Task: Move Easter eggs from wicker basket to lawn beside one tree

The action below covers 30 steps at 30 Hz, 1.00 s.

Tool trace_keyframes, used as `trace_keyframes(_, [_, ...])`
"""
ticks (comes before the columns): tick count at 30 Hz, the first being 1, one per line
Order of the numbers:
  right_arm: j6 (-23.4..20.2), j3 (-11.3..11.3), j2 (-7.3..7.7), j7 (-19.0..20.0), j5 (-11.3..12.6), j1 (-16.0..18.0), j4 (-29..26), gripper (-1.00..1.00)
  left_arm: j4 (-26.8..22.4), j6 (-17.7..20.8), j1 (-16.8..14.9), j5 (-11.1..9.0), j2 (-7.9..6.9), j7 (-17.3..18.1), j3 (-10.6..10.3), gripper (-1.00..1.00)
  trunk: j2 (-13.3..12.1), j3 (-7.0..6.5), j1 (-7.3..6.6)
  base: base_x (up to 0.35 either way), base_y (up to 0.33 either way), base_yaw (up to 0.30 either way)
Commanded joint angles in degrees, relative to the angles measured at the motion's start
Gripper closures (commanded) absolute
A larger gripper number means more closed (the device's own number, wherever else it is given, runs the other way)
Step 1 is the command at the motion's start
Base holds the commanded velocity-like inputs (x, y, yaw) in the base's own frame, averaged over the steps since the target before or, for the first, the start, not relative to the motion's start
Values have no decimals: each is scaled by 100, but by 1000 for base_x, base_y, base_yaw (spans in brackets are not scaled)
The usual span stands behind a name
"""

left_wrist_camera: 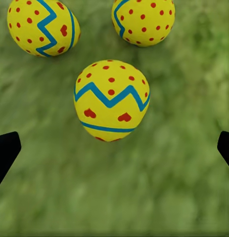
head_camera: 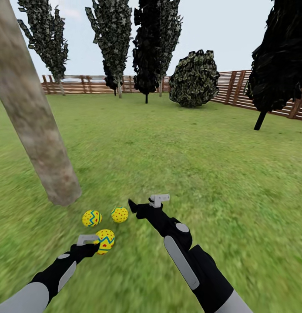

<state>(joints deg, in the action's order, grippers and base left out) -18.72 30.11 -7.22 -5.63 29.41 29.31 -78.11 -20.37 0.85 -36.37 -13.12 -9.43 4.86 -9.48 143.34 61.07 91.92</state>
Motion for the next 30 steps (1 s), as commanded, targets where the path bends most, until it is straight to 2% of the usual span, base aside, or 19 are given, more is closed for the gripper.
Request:
trace_keyframes(1, [-17,10,1,-52,62,4,-1,-100,-1,47,-2,-61,-6,6,-30,-100,0,-18,-4,-24,0,0])
trace_keyframes(9, [-19,9,1,-78,62,4,36,-100,7,196,-2,-66,-13,28,-14,-100,-10,-195,-25,-8,0,0])
trace_keyframes(21, [-138,2,-39,-146,63,11,-17,-100,11,481,1,-86,-21,41,-2,-100,-492,-410,-288,0,0,0])
trace_keyframes(30, [-127,-33,-16,-145,71,13,28,-100,-18,944,6,-108,-54,31,6,-100,-852,-572,-486,0,0,0])
